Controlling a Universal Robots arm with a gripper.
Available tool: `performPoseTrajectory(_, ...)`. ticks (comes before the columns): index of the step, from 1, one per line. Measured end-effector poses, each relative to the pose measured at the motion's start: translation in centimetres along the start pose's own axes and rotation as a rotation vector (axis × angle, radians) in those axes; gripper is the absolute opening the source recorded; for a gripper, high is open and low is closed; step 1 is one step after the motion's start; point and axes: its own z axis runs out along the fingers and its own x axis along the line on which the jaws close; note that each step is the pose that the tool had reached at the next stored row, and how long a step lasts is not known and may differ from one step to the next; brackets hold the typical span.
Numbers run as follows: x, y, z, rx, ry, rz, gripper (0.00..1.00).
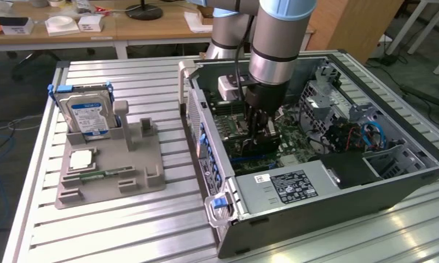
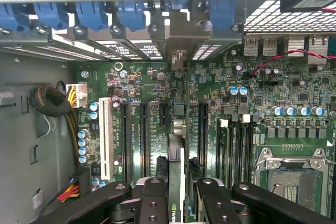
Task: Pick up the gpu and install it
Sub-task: 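Insert the gpu into the slot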
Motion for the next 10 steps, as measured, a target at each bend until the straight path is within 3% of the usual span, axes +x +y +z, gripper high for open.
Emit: performPoseTrajectory(10, -0.13, 0.0, 0.05, 0.0, 0.0001, -0.001, 0.26)
